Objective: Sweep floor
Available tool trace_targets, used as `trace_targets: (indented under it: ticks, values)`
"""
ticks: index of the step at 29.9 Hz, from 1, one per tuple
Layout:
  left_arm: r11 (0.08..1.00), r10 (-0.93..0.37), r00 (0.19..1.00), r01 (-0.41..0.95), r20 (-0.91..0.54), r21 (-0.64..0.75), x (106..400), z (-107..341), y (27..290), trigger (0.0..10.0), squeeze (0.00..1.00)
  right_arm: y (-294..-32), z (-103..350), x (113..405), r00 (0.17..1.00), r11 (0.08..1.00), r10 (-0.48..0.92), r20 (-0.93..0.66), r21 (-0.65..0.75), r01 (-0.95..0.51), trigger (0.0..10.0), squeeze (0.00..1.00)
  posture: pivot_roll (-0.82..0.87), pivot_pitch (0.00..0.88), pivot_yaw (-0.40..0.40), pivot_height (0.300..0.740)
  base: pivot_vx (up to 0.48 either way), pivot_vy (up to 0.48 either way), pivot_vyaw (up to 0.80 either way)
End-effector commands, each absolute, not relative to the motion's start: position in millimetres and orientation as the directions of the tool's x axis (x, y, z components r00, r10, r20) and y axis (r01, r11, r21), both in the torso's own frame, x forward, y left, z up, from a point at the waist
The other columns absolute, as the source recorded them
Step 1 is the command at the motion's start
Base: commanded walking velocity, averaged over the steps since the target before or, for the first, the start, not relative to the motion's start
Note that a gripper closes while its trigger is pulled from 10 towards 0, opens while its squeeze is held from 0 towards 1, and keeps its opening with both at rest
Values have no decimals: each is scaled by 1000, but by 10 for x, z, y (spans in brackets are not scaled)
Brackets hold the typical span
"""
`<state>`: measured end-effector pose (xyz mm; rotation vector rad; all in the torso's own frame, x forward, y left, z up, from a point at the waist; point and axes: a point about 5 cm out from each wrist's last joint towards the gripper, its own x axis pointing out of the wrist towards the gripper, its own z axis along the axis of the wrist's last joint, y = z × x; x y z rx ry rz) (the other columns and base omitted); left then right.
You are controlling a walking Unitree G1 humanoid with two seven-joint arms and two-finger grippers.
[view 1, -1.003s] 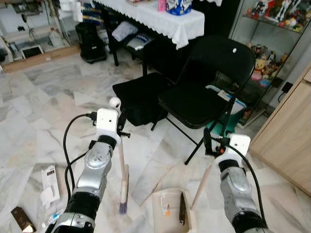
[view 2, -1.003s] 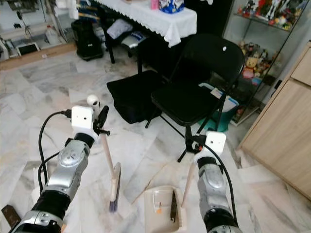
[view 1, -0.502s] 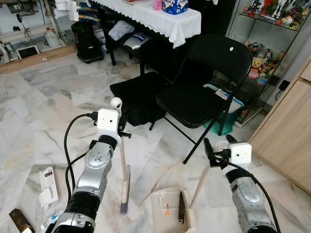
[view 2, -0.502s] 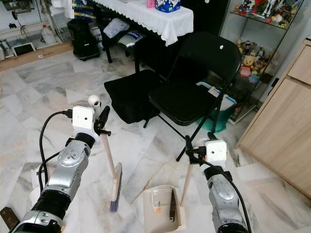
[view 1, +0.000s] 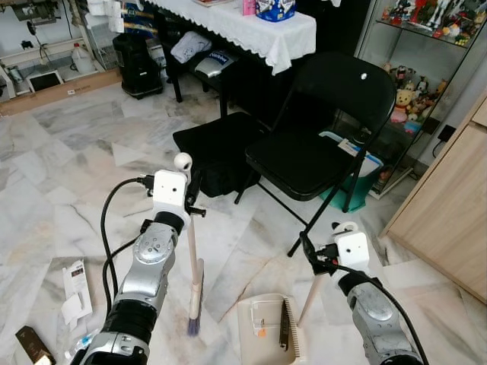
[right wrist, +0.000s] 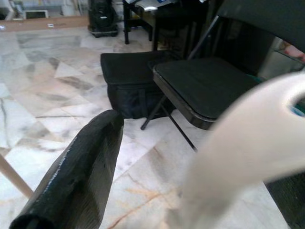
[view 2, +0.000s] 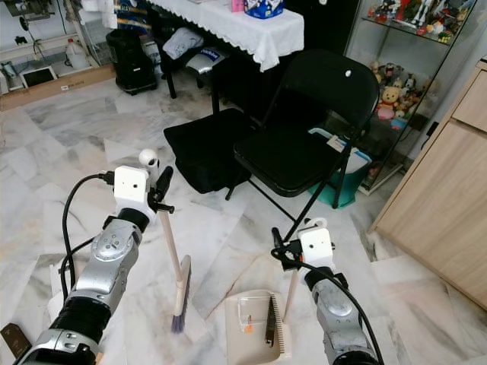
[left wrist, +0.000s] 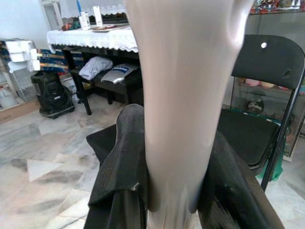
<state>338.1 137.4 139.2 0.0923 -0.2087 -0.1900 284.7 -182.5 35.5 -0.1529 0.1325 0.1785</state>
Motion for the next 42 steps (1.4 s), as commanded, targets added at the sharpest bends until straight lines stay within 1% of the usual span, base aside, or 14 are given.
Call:
trace_targets:
  ticks: [1, 14, 25, 26, 27, 28, 42]
  values:
    - [974, -211, 951, 186, 225, 127, 3400, 1477, 1363, 10000, 0, -1856, 338, 2856, 976, 976, 147, -161, -139, -169, 10000, 0, -20, 40, 31, 740, 0, 0, 0]
    - [972, -222, 950, 197, 219, 129, 3383, 1451, 1341, 10000, 0, -1845, 328, 2916, 978, 976, 128, -166, -154, -154, 10000, 0, -16, 29, 34, 740, 0, 0, 0]
    - [972, -221, 951, 196, 215, 131, 3375, 1444, 1344, 10000, 0, -1813, 344, 3012, 978, 978, 118, -172, -152, -145, 10000, 0, -9, 46, 37, 740, 0, 0, 0]
    - [972, -220, 952, 195, 214, 132, 3373, 1443, 1350, 10000, 0, -1797, 361, 3034, 979, 979, 120, -164, -145, -145, 2118, 0, -6, 51, 38, 740, 0, 0, 0]
    - [972, -220, 952, 195, 214, 132, 3373, 1443, 1350, 10000, 0, -1797, 361, 3034, 979, 979, 120, -164, -145, -145, 2118, 0, -6, 51, 38, 740, 0, 0, 0]
    - [972, -219, 952, 193, 212, 134, 3372, 1441, 1358, 10000, 0, -1784, 374, 3049, 980, 979, 123, -157, -141, -145, 0, 0, -6, 51, 38, 740, 0, 0, 0]
    - [971, -223, 953, 198, 207, 135, 3377, 1444, 1359, 10000, 0, -1750, 344, 3044, 979, 981, 125, -160, -128, -146, 0, 0, -1, 66, 41, 740, 0, 0, 0]
